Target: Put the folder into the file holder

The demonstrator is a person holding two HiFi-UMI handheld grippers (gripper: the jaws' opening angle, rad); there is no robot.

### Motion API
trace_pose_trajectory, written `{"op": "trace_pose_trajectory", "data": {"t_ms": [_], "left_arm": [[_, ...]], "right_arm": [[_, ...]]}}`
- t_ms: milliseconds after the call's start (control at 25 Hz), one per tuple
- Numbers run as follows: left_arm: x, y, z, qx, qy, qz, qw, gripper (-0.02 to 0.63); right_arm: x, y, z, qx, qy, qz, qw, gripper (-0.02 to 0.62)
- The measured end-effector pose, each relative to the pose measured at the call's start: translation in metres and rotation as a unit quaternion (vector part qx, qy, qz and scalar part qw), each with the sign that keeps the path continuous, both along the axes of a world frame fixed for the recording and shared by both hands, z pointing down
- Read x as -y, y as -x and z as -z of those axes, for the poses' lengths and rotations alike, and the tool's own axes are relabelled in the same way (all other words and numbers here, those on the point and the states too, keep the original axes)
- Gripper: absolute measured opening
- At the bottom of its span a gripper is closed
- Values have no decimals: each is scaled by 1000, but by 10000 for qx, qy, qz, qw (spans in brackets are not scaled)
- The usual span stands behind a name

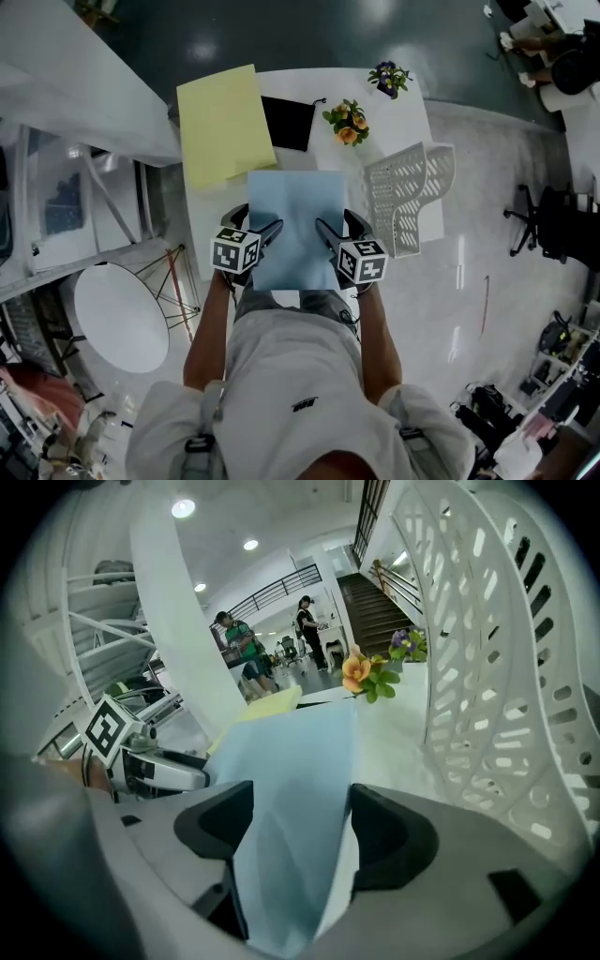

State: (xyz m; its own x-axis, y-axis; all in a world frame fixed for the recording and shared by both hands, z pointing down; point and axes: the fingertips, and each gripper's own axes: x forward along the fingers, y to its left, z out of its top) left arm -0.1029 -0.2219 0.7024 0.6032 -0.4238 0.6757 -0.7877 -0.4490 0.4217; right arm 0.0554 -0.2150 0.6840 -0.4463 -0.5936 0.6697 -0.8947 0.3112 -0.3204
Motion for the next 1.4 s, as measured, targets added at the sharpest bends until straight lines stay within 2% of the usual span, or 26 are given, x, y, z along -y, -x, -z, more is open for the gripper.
{"op": "trace_pose_trajectory", "data": {"t_ms": [360, 600, 800, 1000, 1400], "left_arm": [[6, -9, 58, -264, -558, -97, 9980, 414], [19, -15, 97, -349, -1038, -249, 9937, 414], [32, -21, 126, -415, -1538, -420, 9863, 414], [38, -25, 147, -564, -1850, -516, 9798, 414], [33, -31, 175, -587, -2473, -849, 9634, 414]], "right_arm": [[5, -10, 58, 37, -642, -282, 9975, 328], [13, -17, 89, 106, -1003, -474, 9938, 327], [20, -23, 114, 129, -1309, -603, 9895, 327], [24, -28, 135, 104, -1606, -682, 9846, 327], [21, -36, 157, 197, -2044, -910, 9744, 327]]}}
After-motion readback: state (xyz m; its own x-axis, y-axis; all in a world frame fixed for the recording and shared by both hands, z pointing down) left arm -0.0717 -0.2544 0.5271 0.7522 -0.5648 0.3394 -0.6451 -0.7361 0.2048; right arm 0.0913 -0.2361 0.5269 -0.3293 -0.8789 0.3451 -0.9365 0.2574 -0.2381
